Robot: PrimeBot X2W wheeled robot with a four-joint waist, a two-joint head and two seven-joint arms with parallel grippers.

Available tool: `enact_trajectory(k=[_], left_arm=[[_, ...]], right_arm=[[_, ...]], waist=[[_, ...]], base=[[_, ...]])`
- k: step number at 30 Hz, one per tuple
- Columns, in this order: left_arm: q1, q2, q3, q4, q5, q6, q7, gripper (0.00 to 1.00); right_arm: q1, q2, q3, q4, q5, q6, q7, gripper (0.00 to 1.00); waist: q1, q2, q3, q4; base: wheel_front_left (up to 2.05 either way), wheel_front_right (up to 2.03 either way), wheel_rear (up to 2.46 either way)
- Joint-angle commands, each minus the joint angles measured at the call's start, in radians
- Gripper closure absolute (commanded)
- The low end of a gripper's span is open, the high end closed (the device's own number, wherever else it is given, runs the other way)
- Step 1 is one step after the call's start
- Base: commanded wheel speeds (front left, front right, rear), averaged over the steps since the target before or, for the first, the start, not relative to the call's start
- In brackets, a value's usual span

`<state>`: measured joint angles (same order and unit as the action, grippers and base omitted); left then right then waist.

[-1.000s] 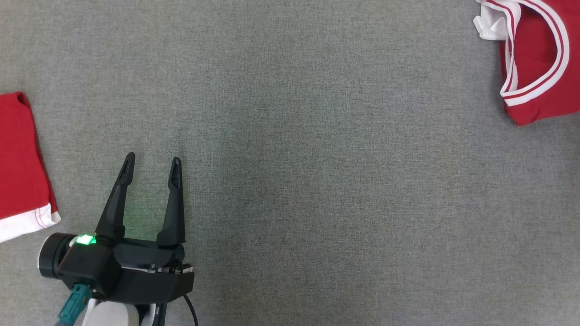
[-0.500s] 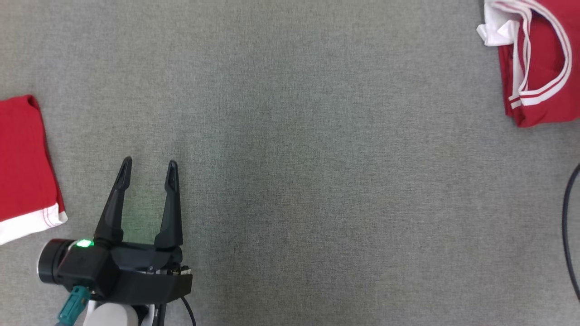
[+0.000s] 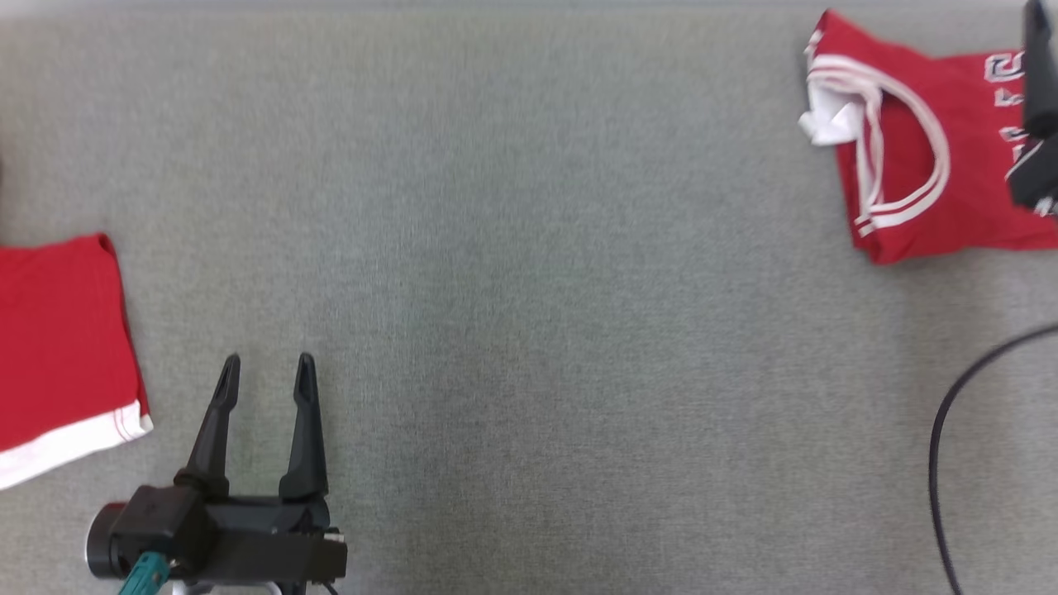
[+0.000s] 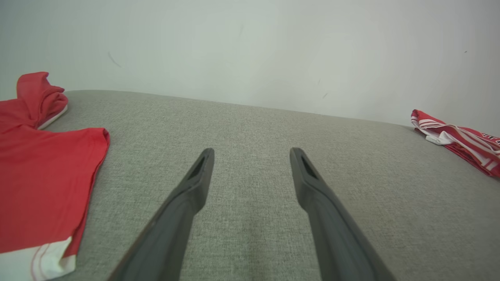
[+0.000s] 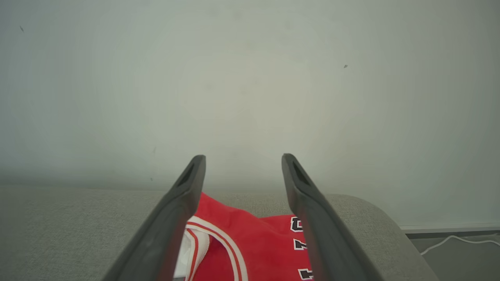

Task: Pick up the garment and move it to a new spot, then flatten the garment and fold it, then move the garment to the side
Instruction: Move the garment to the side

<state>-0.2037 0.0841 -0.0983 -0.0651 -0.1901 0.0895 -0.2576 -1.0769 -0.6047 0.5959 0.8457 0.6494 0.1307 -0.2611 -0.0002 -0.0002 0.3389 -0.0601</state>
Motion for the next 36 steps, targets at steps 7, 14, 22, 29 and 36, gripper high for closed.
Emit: enact_trajectory(k=[7, 14, 22, 29, 36], left_arm=[[0.065, -0.007, 0.013, 0.035, -0.02, -0.001, -0.008, 0.0], [0.108, -0.013, 0.022, 0.057, -0.037, -0.001, -0.008, 0.0], [0.137, -0.017, 0.014, 0.098, -0.045, 0.007, -0.008, 0.0], [0.151, -0.013, 0.003, 0.125, -0.023, 0.015, -0.008, 0.0], [0.172, -0.004, 0.009, 0.138, -0.023, 0.027, -0.007, 0.0]], right_arm=[[0.265, 0.049, -0.155, -0.178, -0.065, 0.0, -0.004, 0.0], [0.532, 0.152, -0.292, -0.366, -0.131, 0.0, -0.004, 0.0], [0.768, 0.27, -0.38, -0.529, -0.294, 0.0, -0.004, 0.0], [0.919, 0.377, -0.45, -0.645, -0.439, 0.0, 0.025, 0.0], [1.033, 0.47, -0.511, -0.75, -0.533, 0.0, 0.054, 0.0]], waist=[[0.0002, 0.0002, -0.143, -0.026], [0.0002, 0.0002, -0.223, -0.027], [0.0002, 0.0002, -0.289, -0.032], [0.0002, 0.0002, -0.322, -0.026], [0.0002, 0.0002, -0.338, -0.023]], base=[[0.0, 0.0, 0.0], [0.0, 0.0, 0.0], [0.0, 0.0, 0.0], [0.0, 0.0, 0.0], [0.0, 0.0, 0.0]])
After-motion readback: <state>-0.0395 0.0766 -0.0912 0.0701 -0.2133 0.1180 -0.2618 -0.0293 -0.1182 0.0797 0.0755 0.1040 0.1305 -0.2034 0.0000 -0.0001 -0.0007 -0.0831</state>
